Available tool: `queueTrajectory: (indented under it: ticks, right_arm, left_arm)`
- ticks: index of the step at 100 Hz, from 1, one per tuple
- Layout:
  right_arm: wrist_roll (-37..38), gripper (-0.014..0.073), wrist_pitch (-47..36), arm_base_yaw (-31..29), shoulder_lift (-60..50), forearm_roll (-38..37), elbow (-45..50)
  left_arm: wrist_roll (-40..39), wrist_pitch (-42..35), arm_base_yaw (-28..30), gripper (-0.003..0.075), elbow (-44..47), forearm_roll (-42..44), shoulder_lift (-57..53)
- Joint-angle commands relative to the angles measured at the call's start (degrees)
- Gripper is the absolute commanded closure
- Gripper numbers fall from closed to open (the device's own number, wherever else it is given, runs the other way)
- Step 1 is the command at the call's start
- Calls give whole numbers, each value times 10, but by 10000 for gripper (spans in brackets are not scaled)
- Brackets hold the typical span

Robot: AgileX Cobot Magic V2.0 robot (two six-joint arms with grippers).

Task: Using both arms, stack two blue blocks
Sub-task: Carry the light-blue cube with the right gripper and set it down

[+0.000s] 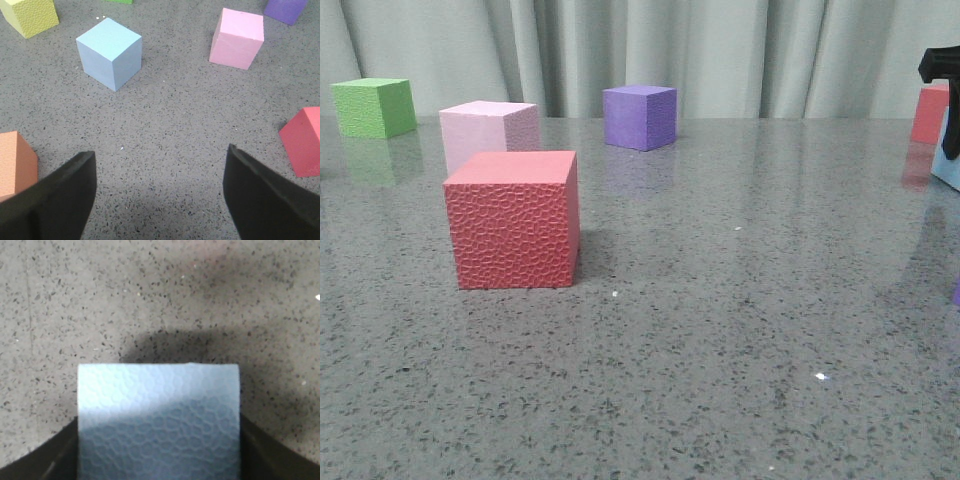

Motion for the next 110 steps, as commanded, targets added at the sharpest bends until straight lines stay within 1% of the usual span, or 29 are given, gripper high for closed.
queueTrajectory:
  ticks: [1,15,30,36,62,69,82,94,110]
  right_arm:
    - [-6,274,9,-3,-27,13,-36]
    - [-6,274,51,13,-41,30,-80]
    - [-5,274,80,61,-51,46,-126]
    - [6,274,86,83,-51,48,-138]
    - [67,273,83,183,-36,48,-166]
    - [83,273,71,205,-26,48,-168]
    - [115,273,47,240,-6,47,-169]
    - [134,273,45,269,23,43,-184]
    - [179,273,61,300,63,4,-227]
  left_arm:
    - [0,-36,2,219,-19,-5,7]
    - [0,-36,2,219,-19,-5,7]
    - [0,-36,2,219,-19,-5,7]
    - [0,-36,2,219,-19,-5,7]
    - [0,-36,2,219,-19,-5,7]
    - [0,-36,2,219,-19,-5,7]
    - [0,-36,2,219,-19,-5,7]
    - [0,-36,2,219,-19,-5,7]
    - [0,-36,2,219,-19,-5,7]
